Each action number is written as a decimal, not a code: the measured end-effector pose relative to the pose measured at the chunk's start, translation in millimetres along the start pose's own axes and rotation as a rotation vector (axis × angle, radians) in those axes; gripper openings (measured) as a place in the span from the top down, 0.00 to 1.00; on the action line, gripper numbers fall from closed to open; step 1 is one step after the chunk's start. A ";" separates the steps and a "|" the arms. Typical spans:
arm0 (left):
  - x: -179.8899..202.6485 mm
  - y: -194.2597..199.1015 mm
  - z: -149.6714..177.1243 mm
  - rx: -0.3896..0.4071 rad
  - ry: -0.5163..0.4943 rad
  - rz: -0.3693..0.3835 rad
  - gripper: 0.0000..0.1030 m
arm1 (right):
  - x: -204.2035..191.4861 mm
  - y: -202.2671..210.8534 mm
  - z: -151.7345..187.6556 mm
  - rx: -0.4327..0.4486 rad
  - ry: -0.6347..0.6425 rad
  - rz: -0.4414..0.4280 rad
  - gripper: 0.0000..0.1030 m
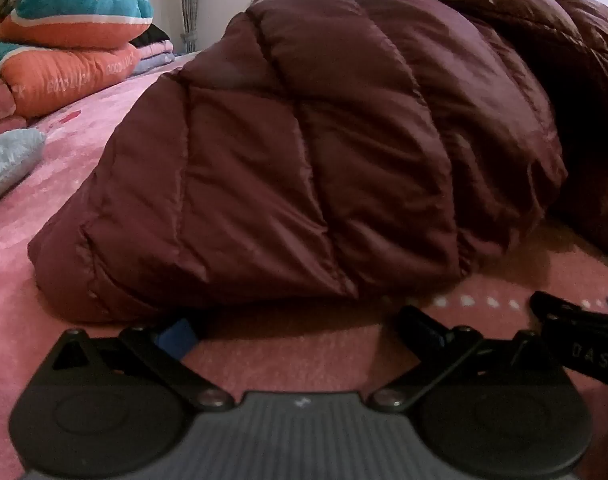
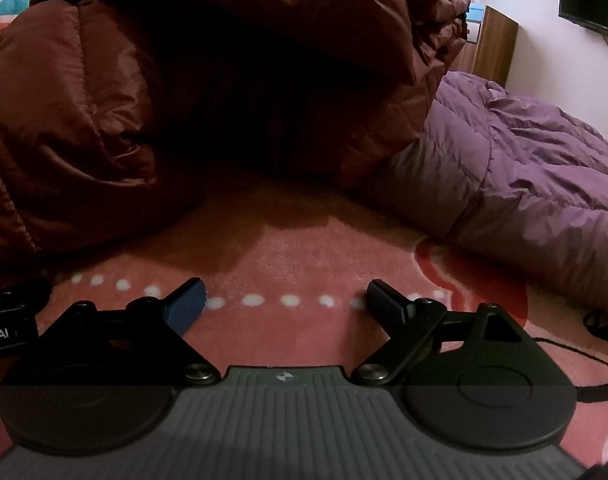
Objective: Fold large clothes
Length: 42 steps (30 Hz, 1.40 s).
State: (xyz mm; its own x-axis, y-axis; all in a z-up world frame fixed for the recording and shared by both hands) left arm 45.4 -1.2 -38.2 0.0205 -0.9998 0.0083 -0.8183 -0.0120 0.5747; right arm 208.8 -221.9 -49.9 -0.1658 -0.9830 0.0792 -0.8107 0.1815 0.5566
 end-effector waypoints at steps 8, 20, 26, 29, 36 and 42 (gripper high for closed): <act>-2.3 9.5 -1.3 0.004 -0.016 0.034 0.01 | 4.0 15.4 -3.4 0.007 0.003 -0.015 0.00; -3.0 121.2 -6.4 0.058 -0.035 0.037 0.08 | 27.2 111.4 -2.9 0.054 0.033 -0.078 0.00; -11.8 169.3 -34.4 0.107 -0.094 0.018 0.02 | 41.0 182.2 -20.9 0.093 0.015 -0.065 0.00; -24.7 192.2 -46.7 0.138 -0.104 0.013 0.01 | 44.6 216.1 -35.3 0.099 0.001 -0.068 0.00; -42.0 231.7 -61.5 0.189 -0.068 -0.010 0.01 | 52.3 261.2 -64.5 0.126 -0.018 -0.086 0.00; -48.2 259.7 -72.2 0.249 -0.056 -0.015 0.01 | 66.9 304.4 -83.6 0.178 -0.018 -0.124 0.00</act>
State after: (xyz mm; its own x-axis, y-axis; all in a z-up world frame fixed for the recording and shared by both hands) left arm -126.6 45.2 169.7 0.0075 -0.9988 -0.0486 -0.9346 -0.0243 0.3550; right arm -2.1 -234.8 194.0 -0.0668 -0.9978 0.0034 -0.9117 0.0624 0.4062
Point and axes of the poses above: each gripper's, at about its wrist camera, not at the fingertips, and y roughly against the way its jaws point, x to its right, z to its underside, the point moved 6 cm from there along -y, roughly the way its jaws point, and after that the axes turned 5 degrees about x, right-handed, at the moved point
